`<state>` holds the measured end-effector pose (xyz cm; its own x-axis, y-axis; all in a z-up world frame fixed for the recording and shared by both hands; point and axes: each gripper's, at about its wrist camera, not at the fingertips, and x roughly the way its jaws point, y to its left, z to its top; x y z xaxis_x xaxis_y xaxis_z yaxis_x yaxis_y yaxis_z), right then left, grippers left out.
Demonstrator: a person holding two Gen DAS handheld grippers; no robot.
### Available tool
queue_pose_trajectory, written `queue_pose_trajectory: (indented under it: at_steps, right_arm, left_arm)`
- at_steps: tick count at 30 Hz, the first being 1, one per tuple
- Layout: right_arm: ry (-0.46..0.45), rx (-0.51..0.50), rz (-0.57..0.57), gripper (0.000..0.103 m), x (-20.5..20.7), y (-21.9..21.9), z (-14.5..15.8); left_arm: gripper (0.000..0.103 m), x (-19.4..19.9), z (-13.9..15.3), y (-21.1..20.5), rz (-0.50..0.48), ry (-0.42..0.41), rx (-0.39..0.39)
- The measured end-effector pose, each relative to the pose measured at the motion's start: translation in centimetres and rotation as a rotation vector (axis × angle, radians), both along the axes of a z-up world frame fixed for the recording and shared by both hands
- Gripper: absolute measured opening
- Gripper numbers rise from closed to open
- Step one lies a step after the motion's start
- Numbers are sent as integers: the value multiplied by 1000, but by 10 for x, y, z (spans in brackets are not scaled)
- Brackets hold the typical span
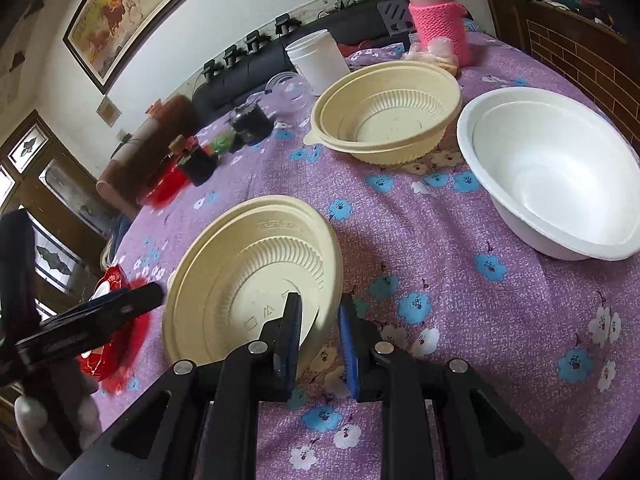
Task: Organize plates and bowls
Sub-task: 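Close the right gripper on the rim of the large cream bowl, then carry the cream bowl over the red plate stack and lower it in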
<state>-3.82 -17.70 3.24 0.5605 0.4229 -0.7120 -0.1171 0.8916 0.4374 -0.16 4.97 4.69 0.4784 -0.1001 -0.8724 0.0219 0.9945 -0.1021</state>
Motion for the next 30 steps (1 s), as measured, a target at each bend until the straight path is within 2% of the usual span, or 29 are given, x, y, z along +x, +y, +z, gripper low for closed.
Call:
queue_pose_trajectory:
  at_steps: [5,8,10,13,20,30]
  right_arm:
    - [4,-2,3,20,1,2,-2]
    - [2,-4,6,20,1,3,-2]
    - [1,0,10,20,1,3,-1]
    - [-5,1,15,20,0,5,0]
    - [-76,-13,23,20,-13,11,16]
    - [-163,6,52,20,-31,34,47]
  left_arm:
    - [73,14,-15,-15,-21,31,13]
    - [53,16,-21,-22,-43,49,8]
    - [34,17,-25,-24,-56,71,-12]
    - [19,16,-26,-26,-73,80,-44]
    - [17,-7,-5,-24,-82,21,-60]
    - [18,-54,45,-5,-58,-164,-30]
